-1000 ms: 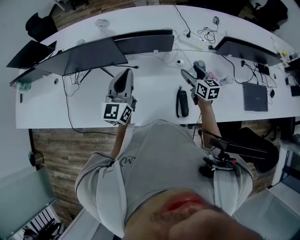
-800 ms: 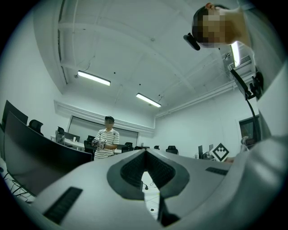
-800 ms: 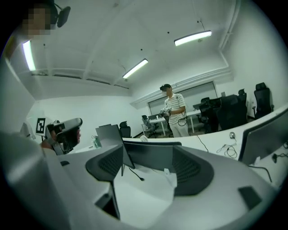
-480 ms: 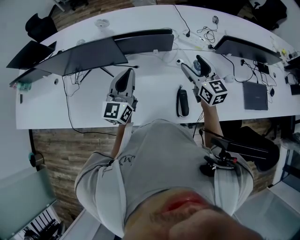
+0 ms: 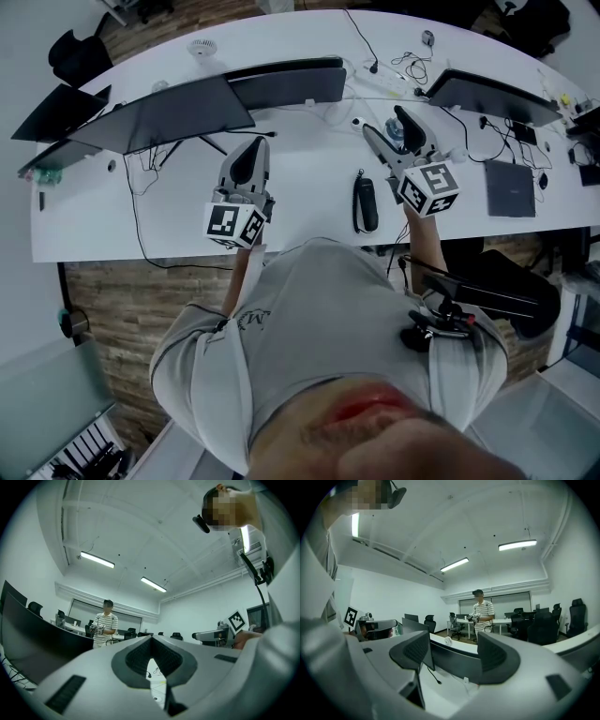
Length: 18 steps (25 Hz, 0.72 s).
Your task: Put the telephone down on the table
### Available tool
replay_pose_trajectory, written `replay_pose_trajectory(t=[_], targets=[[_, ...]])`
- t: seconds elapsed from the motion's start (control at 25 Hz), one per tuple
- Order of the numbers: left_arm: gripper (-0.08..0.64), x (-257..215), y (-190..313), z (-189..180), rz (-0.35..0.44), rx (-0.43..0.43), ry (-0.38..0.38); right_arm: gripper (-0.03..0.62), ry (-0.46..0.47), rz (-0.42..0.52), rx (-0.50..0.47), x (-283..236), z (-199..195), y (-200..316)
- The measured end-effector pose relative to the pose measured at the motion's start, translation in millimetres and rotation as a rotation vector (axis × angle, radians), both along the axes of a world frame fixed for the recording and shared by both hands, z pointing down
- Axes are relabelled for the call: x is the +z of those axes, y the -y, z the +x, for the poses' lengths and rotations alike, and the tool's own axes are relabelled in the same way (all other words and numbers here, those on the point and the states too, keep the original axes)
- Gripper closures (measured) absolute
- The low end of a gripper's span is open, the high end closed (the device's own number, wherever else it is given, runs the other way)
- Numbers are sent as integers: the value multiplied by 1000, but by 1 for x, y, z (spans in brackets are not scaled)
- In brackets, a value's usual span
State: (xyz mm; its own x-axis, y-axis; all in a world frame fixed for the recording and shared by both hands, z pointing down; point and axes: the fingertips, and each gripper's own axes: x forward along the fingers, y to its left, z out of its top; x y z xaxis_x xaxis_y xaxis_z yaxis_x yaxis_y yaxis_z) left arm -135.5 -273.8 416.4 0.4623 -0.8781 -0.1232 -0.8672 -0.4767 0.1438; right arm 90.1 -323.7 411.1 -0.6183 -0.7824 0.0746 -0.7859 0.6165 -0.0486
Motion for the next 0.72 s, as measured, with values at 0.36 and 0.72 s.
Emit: replay_pose_trajectory(t=[0.36,0.72], targets=[[551,1,4,-4,3,-4,-3,563,22,25,3,-5,-2,-4],[551,2,0,-9,0,-19,-2,577,-3,28,-19,-2,-9,-6]])
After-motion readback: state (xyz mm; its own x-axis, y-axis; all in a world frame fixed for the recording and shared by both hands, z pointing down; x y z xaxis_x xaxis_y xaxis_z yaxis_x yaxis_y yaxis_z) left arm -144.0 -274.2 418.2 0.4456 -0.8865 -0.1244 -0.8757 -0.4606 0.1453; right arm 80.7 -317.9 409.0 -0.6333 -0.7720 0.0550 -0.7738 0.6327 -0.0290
